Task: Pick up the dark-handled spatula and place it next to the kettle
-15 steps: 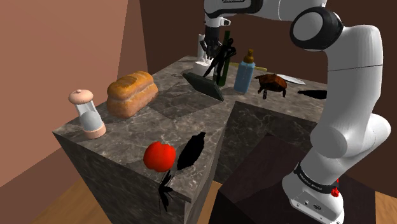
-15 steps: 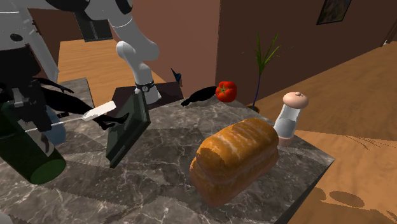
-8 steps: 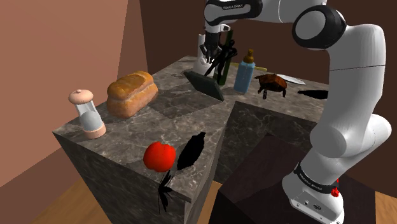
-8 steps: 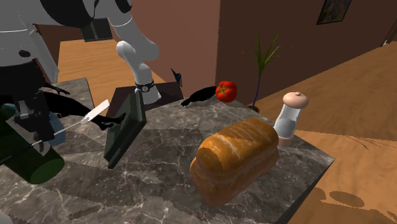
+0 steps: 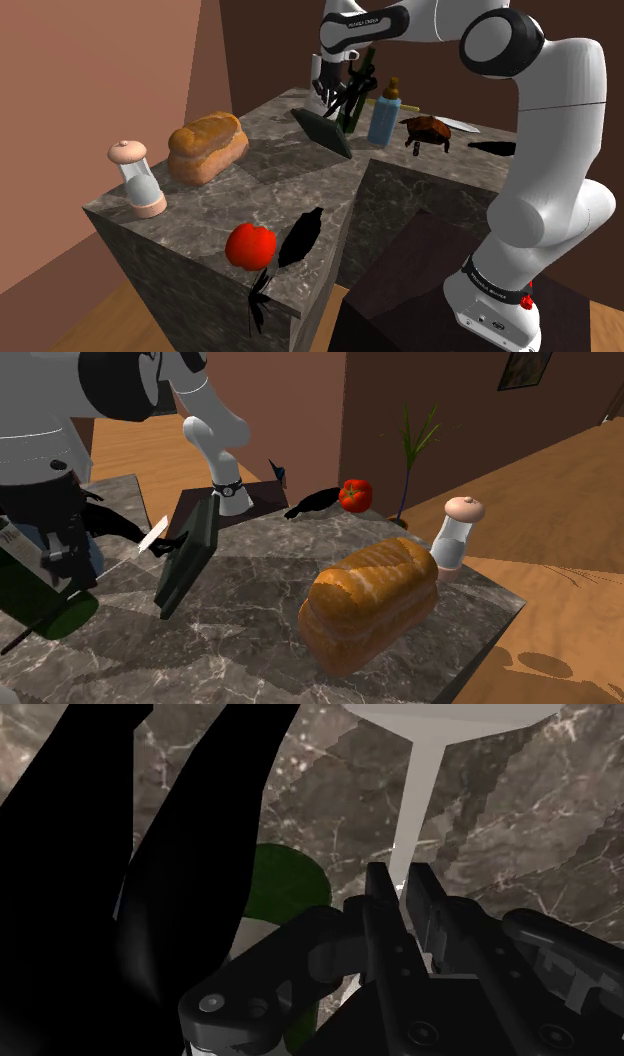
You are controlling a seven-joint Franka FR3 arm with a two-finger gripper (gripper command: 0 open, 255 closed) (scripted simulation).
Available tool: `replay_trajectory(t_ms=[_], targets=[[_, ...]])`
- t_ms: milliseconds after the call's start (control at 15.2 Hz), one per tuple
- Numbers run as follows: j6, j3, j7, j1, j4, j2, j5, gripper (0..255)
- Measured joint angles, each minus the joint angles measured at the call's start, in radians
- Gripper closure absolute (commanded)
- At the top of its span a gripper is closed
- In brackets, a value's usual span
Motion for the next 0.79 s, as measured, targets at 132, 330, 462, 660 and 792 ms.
replay_trajectory(t_ms=[132,330,462,660,792], targets=[[0.023,-0.001,0.008,0.004,-0.01,0.001,-0.005,255],[0.088,-0.006,0.013,-0.001,-0.068,0.016,-0.005,255],[0.088,-0.008,0.016,0.003,-0.074,0.033,-0.008,255],[0.128,-0.01,0.017,0.0,-0.098,0.04,-0.012,255],[0.146,-0.011,0.017,-0.002,-0.112,0.045,-0.015,255]])
